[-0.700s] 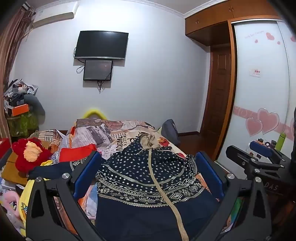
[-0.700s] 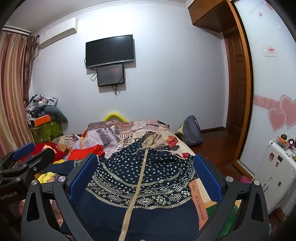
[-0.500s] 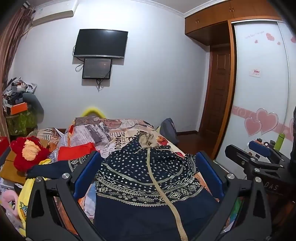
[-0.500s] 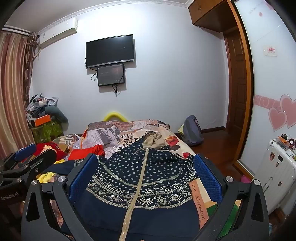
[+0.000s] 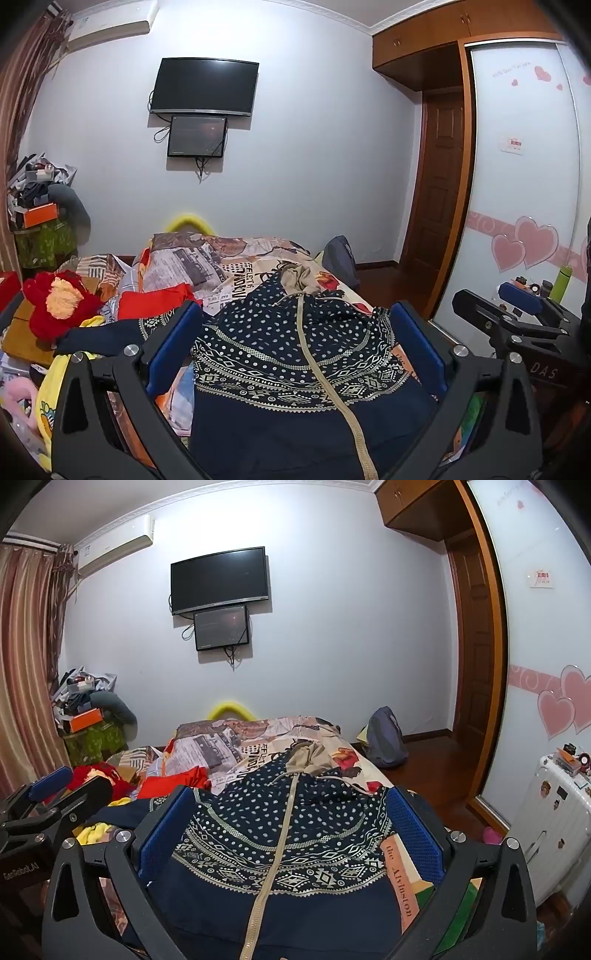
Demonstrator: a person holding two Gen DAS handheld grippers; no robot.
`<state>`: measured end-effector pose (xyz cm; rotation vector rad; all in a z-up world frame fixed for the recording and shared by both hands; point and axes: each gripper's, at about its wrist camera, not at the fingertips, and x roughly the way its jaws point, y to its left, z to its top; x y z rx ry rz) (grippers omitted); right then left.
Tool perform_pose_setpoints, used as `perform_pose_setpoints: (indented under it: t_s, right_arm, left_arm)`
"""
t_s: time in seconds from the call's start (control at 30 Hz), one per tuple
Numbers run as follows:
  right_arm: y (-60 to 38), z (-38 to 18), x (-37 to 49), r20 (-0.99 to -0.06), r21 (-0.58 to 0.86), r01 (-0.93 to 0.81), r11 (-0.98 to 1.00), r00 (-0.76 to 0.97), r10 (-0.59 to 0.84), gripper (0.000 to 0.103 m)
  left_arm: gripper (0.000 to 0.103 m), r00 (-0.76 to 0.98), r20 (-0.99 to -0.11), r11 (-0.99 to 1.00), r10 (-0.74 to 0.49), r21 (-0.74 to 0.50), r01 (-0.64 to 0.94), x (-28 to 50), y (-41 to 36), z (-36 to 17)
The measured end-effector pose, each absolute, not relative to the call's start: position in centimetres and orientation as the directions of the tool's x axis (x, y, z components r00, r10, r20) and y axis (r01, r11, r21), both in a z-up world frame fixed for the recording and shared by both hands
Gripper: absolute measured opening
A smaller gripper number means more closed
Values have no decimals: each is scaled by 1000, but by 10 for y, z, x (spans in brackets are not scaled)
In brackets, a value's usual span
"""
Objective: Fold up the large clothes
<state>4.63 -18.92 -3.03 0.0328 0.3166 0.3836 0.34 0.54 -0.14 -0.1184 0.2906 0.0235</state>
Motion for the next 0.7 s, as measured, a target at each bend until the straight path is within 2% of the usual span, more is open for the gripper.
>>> perform_pose_setpoints:
  t_s: [0.7]
  right_arm:
    - [-186,-29,52,-304,99,-374,922,871,386,103]
  left_arm:
    - [103,956,-291,992,15,-119,-52,6,9,-4]
